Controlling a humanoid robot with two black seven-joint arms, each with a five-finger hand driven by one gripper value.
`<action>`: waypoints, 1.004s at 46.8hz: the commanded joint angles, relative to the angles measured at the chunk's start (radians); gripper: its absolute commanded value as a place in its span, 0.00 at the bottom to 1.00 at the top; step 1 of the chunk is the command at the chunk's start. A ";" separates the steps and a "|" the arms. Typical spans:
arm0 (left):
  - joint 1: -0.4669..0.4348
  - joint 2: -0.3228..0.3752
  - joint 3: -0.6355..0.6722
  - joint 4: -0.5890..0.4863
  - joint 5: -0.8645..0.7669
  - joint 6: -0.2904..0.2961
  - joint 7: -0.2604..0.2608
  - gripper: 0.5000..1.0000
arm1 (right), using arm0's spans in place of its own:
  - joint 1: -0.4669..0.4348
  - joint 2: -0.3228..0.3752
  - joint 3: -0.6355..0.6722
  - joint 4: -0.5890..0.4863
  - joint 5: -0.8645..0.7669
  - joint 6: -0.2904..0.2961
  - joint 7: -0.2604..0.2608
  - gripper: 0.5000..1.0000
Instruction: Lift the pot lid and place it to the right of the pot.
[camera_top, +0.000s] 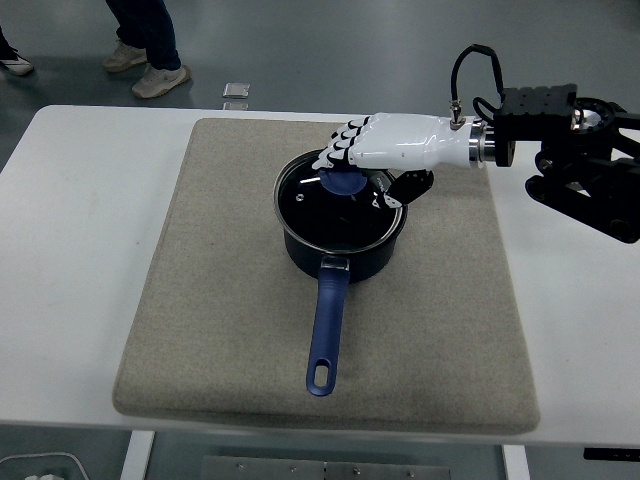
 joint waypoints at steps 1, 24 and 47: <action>-0.001 0.000 -0.001 0.000 0.000 0.000 0.000 1.00 | 0.006 0.000 0.000 0.001 0.001 0.021 0.000 0.69; 0.000 0.000 0.000 0.000 0.000 0.000 0.000 1.00 | 0.022 0.001 -0.006 0.001 -0.002 0.049 0.000 0.00; -0.001 0.000 0.000 0.000 0.000 0.000 0.000 1.00 | 0.037 0.003 -0.019 0.000 0.000 0.067 0.000 0.00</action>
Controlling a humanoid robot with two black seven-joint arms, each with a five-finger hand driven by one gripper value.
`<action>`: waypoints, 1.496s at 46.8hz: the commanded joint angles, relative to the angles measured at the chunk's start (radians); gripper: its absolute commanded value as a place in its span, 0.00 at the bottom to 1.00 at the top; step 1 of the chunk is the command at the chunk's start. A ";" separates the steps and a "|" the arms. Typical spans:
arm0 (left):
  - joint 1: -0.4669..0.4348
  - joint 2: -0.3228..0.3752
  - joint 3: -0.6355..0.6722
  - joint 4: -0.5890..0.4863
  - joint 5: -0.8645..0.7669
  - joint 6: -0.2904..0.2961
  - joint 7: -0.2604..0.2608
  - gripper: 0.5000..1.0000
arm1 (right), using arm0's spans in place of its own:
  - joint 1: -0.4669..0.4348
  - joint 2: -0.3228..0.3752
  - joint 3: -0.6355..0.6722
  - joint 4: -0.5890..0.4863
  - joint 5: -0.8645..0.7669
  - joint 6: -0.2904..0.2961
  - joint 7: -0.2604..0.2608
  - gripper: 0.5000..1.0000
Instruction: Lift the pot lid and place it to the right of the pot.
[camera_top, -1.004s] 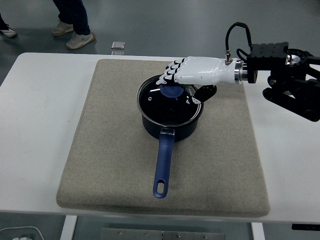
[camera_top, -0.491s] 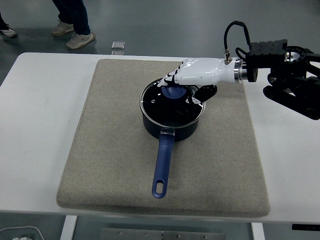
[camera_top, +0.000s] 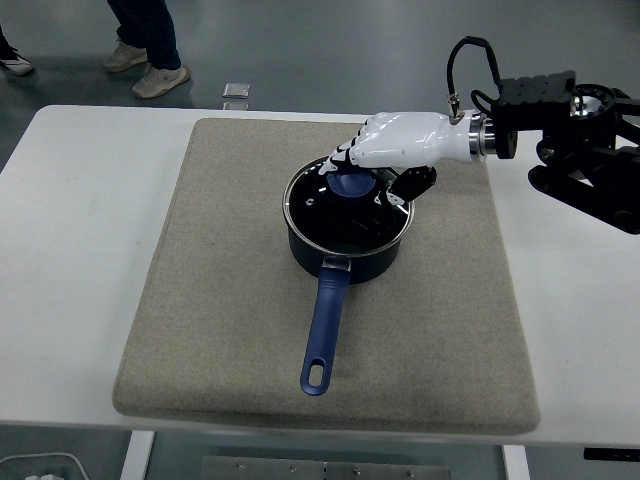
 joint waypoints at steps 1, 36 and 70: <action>0.000 0.000 0.001 0.000 0.000 0.000 0.000 1.00 | 0.001 -0.001 -0.001 -0.001 0.000 0.002 0.000 0.00; 0.000 0.000 0.001 0.000 0.000 0.000 0.000 1.00 | 0.050 -0.001 0.001 -0.100 0.011 0.009 0.000 0.00; -0.001 0.000 -0.001 0.000 0.000 0.000 0.000 1.00 | 0.033 -0.007 -0.036 -0.353 0.008 0.045 0.000 0.00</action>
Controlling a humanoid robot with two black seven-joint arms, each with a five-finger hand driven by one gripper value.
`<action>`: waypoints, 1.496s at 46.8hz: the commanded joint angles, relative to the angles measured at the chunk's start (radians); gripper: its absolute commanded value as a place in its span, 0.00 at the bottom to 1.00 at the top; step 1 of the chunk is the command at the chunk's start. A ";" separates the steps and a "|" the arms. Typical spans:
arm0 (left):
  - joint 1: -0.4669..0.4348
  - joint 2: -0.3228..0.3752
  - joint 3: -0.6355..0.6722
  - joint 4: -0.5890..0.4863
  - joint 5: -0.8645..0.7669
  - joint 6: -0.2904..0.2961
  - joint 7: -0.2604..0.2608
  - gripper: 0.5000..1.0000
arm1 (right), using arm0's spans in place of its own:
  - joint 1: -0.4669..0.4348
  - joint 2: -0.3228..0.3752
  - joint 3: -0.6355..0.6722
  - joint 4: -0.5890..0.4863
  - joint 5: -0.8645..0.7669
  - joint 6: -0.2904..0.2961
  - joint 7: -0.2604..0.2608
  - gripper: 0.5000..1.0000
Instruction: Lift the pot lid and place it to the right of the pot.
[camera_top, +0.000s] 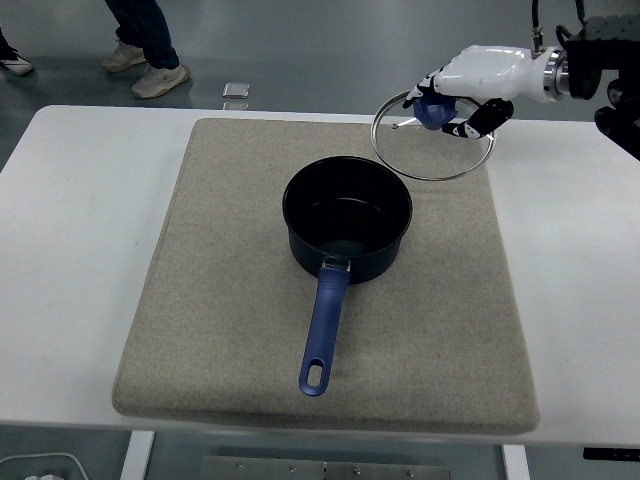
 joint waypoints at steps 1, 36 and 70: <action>0.001 0.000 0.000 -0.002 0.000 0.000 0.000 1.00 | -0.004 -0.001 -0.003 -0.011 -0.001 -0.001 0.000 0.00; -0.001 0.000 0.001 0.000 0.000 0.000 0.000 1.00 | -0.080 -0.061 -0.126 -0.066 -0.004 -0.010 0.000 0.00; -0.001 0.000 0.000 0.000 0.000 0.000 0.000 1.00 | -0.093 -0.135 -0.177 -0.016 0.031 -0.002 0.000 0.00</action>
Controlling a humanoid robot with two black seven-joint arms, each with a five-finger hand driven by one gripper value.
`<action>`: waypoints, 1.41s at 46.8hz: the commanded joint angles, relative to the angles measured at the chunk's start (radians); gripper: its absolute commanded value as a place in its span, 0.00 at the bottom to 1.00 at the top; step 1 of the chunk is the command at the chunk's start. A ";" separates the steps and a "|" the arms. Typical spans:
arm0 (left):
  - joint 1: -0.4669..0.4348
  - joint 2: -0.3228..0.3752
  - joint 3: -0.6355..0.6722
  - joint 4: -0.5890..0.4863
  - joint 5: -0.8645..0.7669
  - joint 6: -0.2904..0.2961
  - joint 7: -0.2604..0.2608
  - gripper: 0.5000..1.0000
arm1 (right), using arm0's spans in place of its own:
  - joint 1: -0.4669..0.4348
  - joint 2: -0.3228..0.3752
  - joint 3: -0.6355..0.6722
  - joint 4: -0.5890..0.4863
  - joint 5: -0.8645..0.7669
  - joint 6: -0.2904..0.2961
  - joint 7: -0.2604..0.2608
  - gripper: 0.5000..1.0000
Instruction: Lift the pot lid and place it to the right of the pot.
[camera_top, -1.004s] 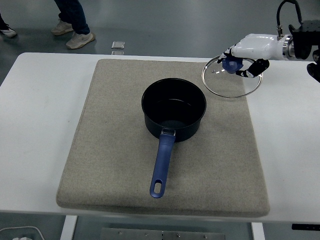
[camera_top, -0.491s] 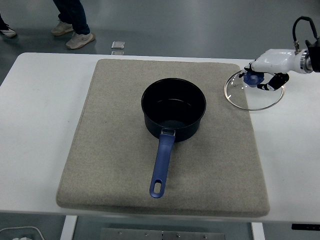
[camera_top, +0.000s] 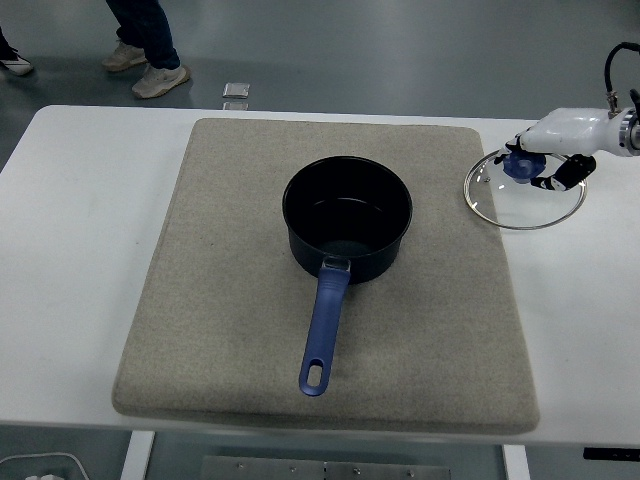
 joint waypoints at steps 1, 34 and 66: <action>0.001 0.000 0.000 0.000 0.000 0.000 0.000 1.00 | 0.003 -0.006 -0.001 0.022 0.021 -0.001 0.000 0.00; -0.001 0.000 0.000 0.000 0.000 0.000 0.000 1.00 | -0.008 -0.008 0.008 0.122 0.172 -0.008 0.000 0.00; 0.001 0.000 0.000 0.000 0.000 0.000 0.000 1.00 | -0.051 0.009 0.013 0.153 0.247 -0.026 0.000 0.00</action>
